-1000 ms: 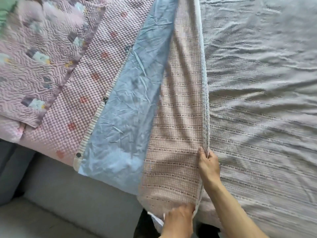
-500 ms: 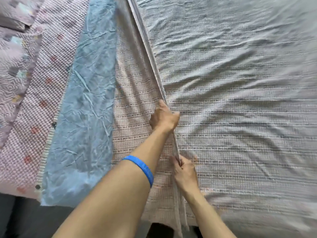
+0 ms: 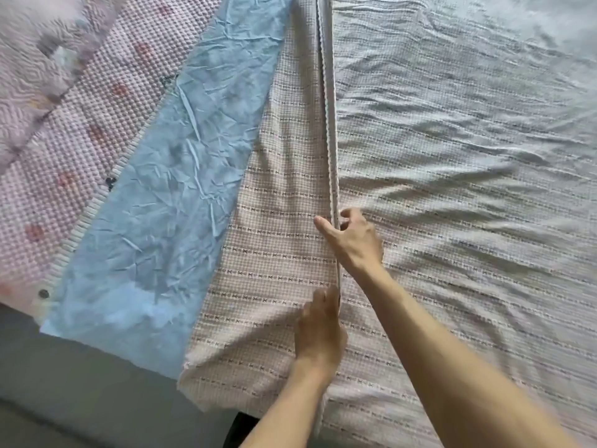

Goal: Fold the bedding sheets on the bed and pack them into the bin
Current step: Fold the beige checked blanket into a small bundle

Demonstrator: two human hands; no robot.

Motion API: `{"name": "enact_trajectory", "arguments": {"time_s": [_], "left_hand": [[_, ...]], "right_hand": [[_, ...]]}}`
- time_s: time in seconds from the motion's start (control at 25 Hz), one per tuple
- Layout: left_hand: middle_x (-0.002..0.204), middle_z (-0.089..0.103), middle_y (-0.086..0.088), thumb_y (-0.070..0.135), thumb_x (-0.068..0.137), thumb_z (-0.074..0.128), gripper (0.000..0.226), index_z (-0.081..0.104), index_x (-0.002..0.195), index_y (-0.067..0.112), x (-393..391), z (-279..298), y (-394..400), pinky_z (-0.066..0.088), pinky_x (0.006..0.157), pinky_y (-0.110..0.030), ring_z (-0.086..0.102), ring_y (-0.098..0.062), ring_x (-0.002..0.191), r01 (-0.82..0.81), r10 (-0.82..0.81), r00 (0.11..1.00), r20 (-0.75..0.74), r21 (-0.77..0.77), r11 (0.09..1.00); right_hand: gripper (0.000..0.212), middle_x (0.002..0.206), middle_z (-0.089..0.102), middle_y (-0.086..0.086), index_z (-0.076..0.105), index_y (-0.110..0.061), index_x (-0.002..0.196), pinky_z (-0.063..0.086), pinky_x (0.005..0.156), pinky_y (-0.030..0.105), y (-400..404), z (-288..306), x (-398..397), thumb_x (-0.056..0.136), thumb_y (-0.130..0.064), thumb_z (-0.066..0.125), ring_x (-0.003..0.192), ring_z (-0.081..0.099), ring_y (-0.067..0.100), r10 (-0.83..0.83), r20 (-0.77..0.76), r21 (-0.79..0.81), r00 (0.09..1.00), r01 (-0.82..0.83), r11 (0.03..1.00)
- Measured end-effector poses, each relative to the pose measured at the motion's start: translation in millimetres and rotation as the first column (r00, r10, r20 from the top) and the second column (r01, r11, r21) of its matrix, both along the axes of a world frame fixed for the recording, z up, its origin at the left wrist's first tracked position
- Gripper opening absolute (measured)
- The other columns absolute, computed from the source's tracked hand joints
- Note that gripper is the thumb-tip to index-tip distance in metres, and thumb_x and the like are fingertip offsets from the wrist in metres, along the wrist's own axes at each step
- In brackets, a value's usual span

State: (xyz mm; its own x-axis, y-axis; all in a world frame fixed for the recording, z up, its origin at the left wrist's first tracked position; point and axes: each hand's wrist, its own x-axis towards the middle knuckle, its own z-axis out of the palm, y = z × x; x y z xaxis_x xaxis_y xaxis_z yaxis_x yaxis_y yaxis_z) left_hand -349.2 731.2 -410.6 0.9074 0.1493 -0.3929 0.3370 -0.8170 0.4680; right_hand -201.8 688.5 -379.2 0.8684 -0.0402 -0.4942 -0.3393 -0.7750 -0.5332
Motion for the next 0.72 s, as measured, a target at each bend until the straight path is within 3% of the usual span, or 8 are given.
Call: {"name": "enact_trajectory", "arguments": {"time_s": [0.12, 0.2, 0.28, 0.4, 0.44, 0.52, 0.6, 0.72], "left_hand": [[0.106, 0.059, -0.003, 0.001, 0.078, 0.067, 0.052, 0.044, 0.122, 0.018, -10.8, -15.1, -8.7, 0.056, 0.063, -0.033, 0.063, -0.022, 0.082, -0.011, 0.01, 0.999, 0.031, 0.046, 0.999], [0.112, 0.057, 0.001, 0.008, 0.087, 0.061, 0.049, 0.04, 0.129, 0.022, -19.6, -19.4, -14.5, 0.057, 0.074, -0.031, 0.062, -0.019, 0.092, -0.186, 0.188, 0.981, -0.056, 0.045, 0.982], [0.115, 0.058, 0.001, 0.012, 0.091, 0.056, 0.046, 0.041, 0.133, 0.022, -35.1, -20.3, -27.7, 0.056, 0.077, -0.031, 0.062, -0.019, 0.095, -0.346, 0.348, 0.934, -0.079, 0.046, 0.937], [0.115, 0.061, -0.001, 0.005, 0.091, 0.052, 0.047, 0.044, 0.135, 0.02, -45.5, -16.7, -58.8, 0.056, 0.073, -0.03, 0.063, -0.02, 0.096, -0.325, 0.331, 0.944, -0.012, 0.145, 0.934], [0.111, 0.062, -0.001, 0.002, 0.088, 0.054, 0.047, 0.047, 0.131, 0.02, -44.5, -14.4, -64.7, 0.056, 0.07, -0.031, 0.064, -0.021, 0.094, -0.327, 0.327, 0.945, 0.021, 0.153, 0.933], [0.11, 0.062, -0.002, 0.0, 0.084, 0.057, 0.053, 0.046, 0.13, 0.023, -48.3, -16.6, -67.4, 0.057, 0.068, -0.033, 0.062, -0.022, 0.093, -0.304, 0.306, 0.952, 0.025, 0.203, 0.931], [0.122, 0.057, -0.004, 0.002, 0.085, 0.053, 0.061, 0.039, 0.14, 0.023, -57.9, -19.5, -62.3, 0.056, 0.075, -0.037, 0.058, -0.025, 0.104, -0.252, 0.269, 0.962, -0.042, 0.234, 0.939], [0.129, 0.052, -0.004, 0.003, 0.083, 0.054, 0.059, 0.04, 0.136, 0.025, -74.8, -30.7, -58.6, 0.055, 0.078, -0.039, 0.054, -0.027, 0.111, -0.187, 0.206, 0.977, -0.06, 0.234, 0.954]], "right_hand": [[0.017, 0.08, 0.062, 0.004, 0.06, -0.016, 0.087, 0.045, 0.061, 0.029, 3.3, -9.5, 35.4, 0.093, -0.031, 0.053, 0.073, 0.061, 0.022, 0.093, 0.093, -0.26, 0.991, -0.066, 0.963], [0.016, 0.082, 0.063, 0.009, 0.064, -0.011, 0.082, 0.05, 0.067, 0.031, -16.2, -18.2, 46.7, 0.088, -0.016, 0.049, 0.077, 0.062, 0.026, 0.086, 0.064, -0.28, 0.994, -0.065, 0.958], [0.021, 0.083, 0.064, 0.01, 0.064, -0.008, 0.081, 0.044, 0.066, 0.03, -40.3, -26.9, 50.8, 0.087, -0.019, 0.048, 0.077, 0.06, 0.027, 0.125, 0.032, -0.262, 0.992, -0.112, 0.959], [0.036, 0.078, 0.068, 0.01, 0.061, -0.01, 0.075, 0.054, 0.069, 0.036, -60.6, -38.8, 43.4, 0.084, -0.042, 0.045, 0.075, 0.068, 0.032, 0.25, 0.0, -0.093, 0.968, -0.249, 0.964], [0.042, 0.078, 0.069, 0.008, 0.059, -0.013, 0.077, 0.057, 0.072, 0.043, -61.2, -39.6, 39.6, 0.083, -0.052, 0.046, 0.076, 0.068, 0.034, 0.264, -0.016, -0.007, 0.965, -0.264, 0.965], [0.047, 0.096, 0.068, 0.007, 0.056, -0.016, 0.101, 0.055, 0.079, 0.045, -58.1, -35.6, 31.6, 0.083, -0.058, 0.052, 0.087, 0.066, 0.033, 0.259, 0.004, 0.063, 0.966, -0.259, 0.964], [0.049, 0.113, 0.059, 0.006, 0.044, -0.018, 0.125, 0.048, 0.081, 0.039, -52.8, -36.3, 26.0, 0.088, -0.048, 0.057, 0.097, 0.059, 0.03, 0.259, 0.155, -0.035, 0.953, -0.257, 0.966], [0.06, 0.121, 0.048, 0.007, 0.037, -0.018, 0.132, 0.046, 0.083, 0.039, -39.6, -41.3, 19.5, 0.087, -0.05, 0.062, 0.103, 0.053, 0.028, 0.393, 0.278, -0.182, 0.877, -0.354, 0.918]]}}
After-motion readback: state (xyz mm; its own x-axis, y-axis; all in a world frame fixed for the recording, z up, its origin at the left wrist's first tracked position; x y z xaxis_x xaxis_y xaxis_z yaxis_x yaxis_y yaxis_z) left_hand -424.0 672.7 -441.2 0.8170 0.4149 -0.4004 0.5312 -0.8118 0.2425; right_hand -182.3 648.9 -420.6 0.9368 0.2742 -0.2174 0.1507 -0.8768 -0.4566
